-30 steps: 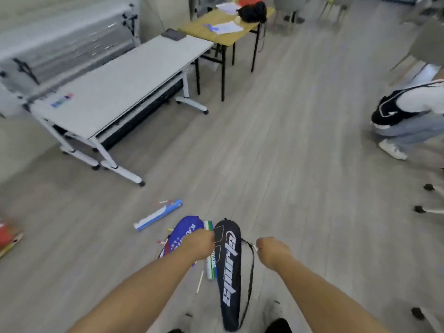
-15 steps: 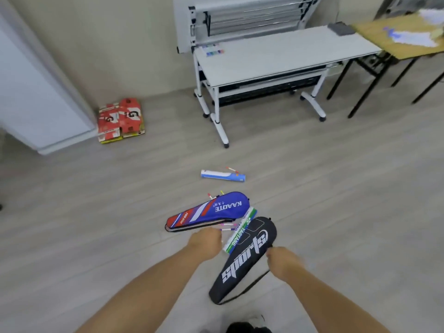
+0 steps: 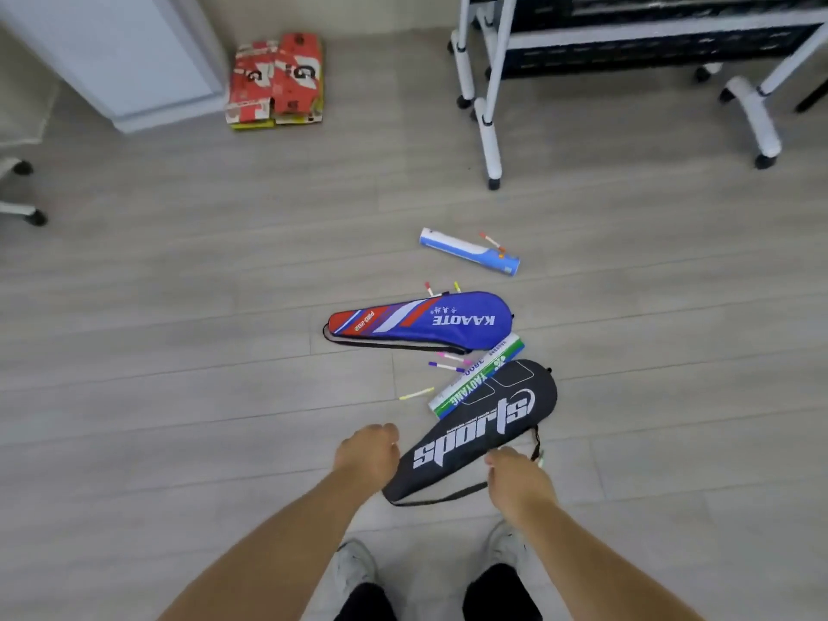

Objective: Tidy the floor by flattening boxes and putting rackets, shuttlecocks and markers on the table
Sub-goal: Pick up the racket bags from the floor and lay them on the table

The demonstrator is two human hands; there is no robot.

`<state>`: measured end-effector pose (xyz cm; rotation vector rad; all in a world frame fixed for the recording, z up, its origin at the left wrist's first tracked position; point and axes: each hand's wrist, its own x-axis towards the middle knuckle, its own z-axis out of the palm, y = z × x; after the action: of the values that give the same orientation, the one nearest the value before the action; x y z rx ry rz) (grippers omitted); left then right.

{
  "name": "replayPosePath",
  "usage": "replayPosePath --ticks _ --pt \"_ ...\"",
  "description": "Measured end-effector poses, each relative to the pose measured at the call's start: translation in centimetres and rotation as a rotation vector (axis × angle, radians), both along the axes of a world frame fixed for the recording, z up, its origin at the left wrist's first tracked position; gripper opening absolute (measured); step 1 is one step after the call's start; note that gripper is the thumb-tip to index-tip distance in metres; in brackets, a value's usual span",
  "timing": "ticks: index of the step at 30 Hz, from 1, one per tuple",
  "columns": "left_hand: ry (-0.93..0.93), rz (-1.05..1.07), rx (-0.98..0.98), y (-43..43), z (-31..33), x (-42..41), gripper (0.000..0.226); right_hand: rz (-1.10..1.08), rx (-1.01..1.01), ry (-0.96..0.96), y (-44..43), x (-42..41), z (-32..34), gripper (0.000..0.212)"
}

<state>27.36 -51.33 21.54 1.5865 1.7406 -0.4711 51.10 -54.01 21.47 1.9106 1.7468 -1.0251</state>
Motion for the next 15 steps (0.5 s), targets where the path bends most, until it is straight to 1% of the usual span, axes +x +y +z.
replayPosePath --ticks 3,7,10,15 --pt "-0.002 0.149 0.014 -0.1 -8.1 1.4 0.033 0.065 0.044 0.021 1.2 0.5 -7.6 0.039" --pt "-0.041 0.277 0.018 -1.5 -20.3 3.3 0.037 0.074 0.090 0.041 1.8 0.7 -19.1 0.041" --pt "-0.054 0.305 0.011 -2.3 -29.6 4.0 0.044 0.054 0.129 0.007 1.4 0.7 -28.0 0.037" --pt "-0.046 0.308 0.020 -2.8 -43.3 4.2 0.050 0.071 0.103 -0.006 1.4 0.0 -41.7 0.038"
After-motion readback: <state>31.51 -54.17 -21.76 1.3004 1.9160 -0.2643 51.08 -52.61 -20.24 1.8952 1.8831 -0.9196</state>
